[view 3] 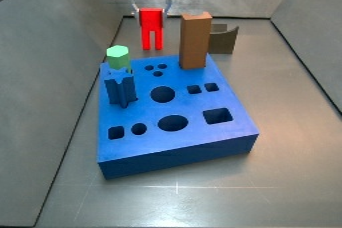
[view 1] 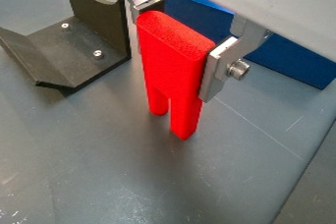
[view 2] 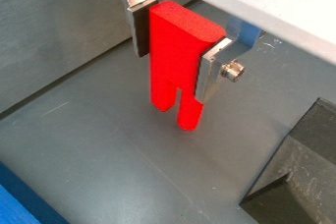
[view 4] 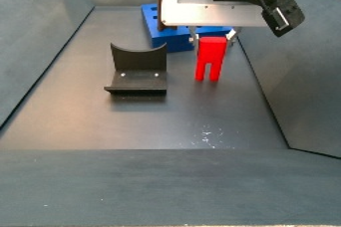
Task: Pick up the square-circle object. Move up. Place the square-circle object on the fixture. Regrasp the square-circle object. Rotate the square-circle object. Move to above the board. Insert the square-circle object.
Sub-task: Rotate the square-circle object.
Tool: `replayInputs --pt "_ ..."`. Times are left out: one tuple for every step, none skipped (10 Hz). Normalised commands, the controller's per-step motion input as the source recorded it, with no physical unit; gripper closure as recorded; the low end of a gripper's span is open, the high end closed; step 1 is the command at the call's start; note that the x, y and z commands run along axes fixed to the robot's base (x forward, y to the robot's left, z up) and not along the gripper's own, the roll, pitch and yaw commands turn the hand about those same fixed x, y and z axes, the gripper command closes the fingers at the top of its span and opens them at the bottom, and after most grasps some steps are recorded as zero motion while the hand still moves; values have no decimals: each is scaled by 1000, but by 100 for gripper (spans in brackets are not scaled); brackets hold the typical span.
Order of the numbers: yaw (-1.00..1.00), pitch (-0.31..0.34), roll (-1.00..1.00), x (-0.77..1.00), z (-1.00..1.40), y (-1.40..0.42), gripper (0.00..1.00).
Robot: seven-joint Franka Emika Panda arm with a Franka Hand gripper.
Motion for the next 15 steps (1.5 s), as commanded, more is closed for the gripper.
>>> replayInputs --pt "13 -2 162 21 -202 -2 100" --pt "14 -2 162 0 0 0 0" --pt "13 -3 161 0 1000 0 0" --pt "14 13 154 -16 1000 -7 0" --pt "18 33 125 -35 974 -19 0" --pt "14 43 87 -30 818 -16 0" --pt "13 48 46 -22 645 -13 0" --pt "14 47 -7 -18 410 -12 0" --pt "16 49 -42 -16 239 -11 0" --pt "1000 4 -6 0 0 0 0" --pt "1000 3 -6 11 -44 5 0" --pt "1000 2 -5 21 -22 4 0" --pt "1000 2 -5 21 -20 3 0" --pt "1000 3 -5 21 -20 3 0" --pt "1000 3 -5 21 -20 2 0"
